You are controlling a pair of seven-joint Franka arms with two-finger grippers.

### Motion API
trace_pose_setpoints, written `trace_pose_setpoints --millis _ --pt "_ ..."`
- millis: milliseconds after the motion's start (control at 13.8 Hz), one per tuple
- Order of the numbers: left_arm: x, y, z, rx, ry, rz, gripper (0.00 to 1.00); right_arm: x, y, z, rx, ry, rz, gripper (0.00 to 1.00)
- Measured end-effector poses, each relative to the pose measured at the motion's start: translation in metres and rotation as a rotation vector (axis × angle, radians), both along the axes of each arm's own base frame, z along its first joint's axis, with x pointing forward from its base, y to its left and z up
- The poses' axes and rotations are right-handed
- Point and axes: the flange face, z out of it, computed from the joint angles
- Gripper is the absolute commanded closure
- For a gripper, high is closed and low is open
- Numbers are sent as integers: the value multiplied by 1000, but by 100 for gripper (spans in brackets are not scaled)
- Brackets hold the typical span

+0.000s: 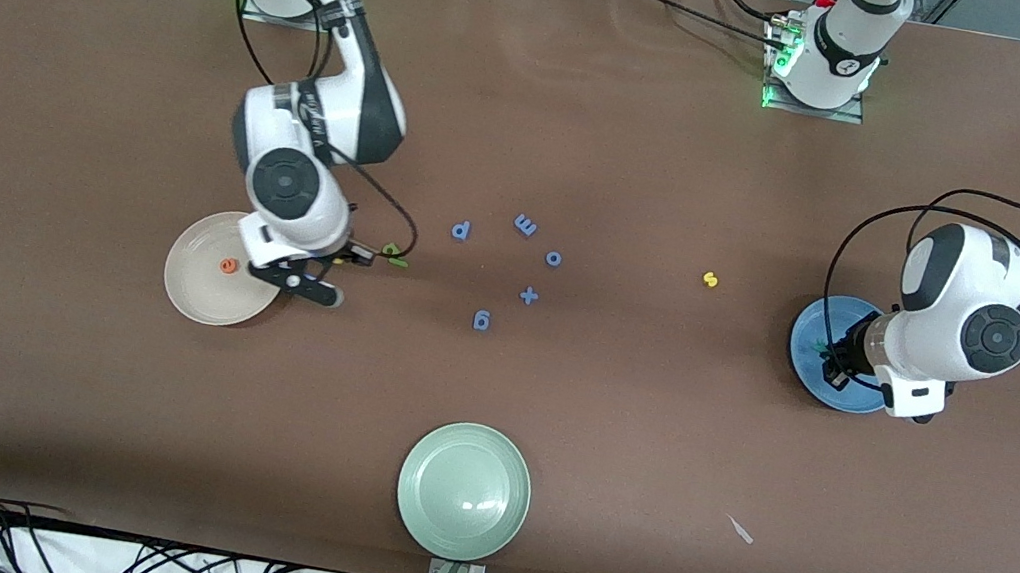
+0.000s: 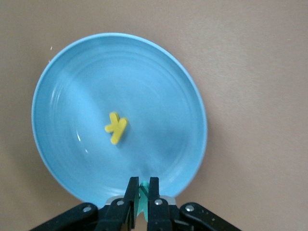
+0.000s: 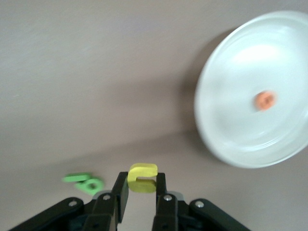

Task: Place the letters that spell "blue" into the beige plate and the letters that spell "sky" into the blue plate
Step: 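Drop the teal letter on the blue plate while the right gripper grasps the yellow n, then place the n on the beige plate while the left gripper reaches the yellow s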

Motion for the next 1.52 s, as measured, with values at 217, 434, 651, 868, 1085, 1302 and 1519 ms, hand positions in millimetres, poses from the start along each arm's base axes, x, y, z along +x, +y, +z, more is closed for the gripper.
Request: trace_pose_setpoints --millis 217,434,651,868,1085,1302,1519 --pt "-12 18 -15 -17 0 -26 56 16 -51 8 -11 18 94 73" --pt "-14 20 -18 -27 2 -65 34 18 -88 1 -12 45 148 70" --pt "-14 2 -11 -36 -1 -93 32 15 -118 -18 36 52 163 41" --pt "-20 -28 3 -41 -2 -107 32 14 -127 -24 59 53 155 38" --pt "-49 -65 6 -35 -36 -83 36 12 -112 -21 109 42 105 36" --pt "-81 -119 -1 -52 -83 -40 37 4 -61 -21 155 34 7 36" --pt "-101 -157 -7 -67 -90 -26 41 -16 9 -23 144 6 -94 36"
